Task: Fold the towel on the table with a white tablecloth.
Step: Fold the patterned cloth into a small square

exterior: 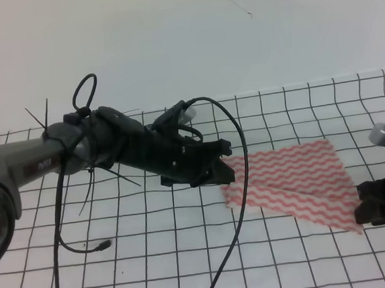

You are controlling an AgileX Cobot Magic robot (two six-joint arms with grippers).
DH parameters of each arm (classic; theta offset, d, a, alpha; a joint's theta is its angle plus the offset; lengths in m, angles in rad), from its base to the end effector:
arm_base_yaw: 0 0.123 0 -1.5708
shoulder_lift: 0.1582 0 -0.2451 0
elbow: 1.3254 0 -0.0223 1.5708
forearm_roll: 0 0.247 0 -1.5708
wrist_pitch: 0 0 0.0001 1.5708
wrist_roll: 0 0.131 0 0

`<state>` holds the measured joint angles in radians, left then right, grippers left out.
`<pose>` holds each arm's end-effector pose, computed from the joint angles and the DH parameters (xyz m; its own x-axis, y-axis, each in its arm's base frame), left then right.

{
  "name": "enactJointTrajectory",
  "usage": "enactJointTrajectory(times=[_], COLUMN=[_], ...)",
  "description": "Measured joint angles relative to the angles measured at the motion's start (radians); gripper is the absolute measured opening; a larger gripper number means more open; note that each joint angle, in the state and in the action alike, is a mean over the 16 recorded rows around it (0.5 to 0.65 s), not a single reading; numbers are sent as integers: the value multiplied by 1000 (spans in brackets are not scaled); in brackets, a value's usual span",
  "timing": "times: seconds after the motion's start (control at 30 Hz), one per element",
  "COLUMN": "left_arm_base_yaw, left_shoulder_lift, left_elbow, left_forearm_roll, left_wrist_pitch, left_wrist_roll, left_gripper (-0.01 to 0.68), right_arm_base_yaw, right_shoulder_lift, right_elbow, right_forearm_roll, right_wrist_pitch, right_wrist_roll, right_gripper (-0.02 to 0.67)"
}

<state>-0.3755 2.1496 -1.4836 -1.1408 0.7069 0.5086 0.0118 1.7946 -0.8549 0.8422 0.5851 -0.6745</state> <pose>0.3880 -0.2362 0.1039 -0.9549 -0.0543 -0.2920 0.1778 0.6831 -0.7084 0.3056 0.0577 0.0652 -0.9619 0.0586 -0.2672 -0.0599 0.9078 0.4150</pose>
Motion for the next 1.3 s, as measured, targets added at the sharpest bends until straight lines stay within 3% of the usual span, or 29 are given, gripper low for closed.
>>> enactJointTrajectory(times=[0.37, 0.57, 0.93, 1.3], left_arm_base_yaw=[0, 1, 2, 2], left_shoulder_lift=[0, 0, 0, 0], left_elbow=[0, 0, 0, 0], left_forearm_roll=[-33, -57, -88, -91], left_wrist_pitch=[11, 5, -12, -8], left_wrist_roll=[18, 30, 48, 58], left_gripper=[-1, -1, -1, 0], right_arm_base_yaw=[0, 5, 98, 203], right_shoulder_lift=[45, 49, 54, 63], right_elbow=[-70, -153, -243, -242], right_forearm_roll=[107, 107, -217, -450], right_wrist_pitch=[-12, 60, 175, 167], right_wrist_roll=[-71, -198, -396, -349], right_gripper=[242, 242, 241, 231])
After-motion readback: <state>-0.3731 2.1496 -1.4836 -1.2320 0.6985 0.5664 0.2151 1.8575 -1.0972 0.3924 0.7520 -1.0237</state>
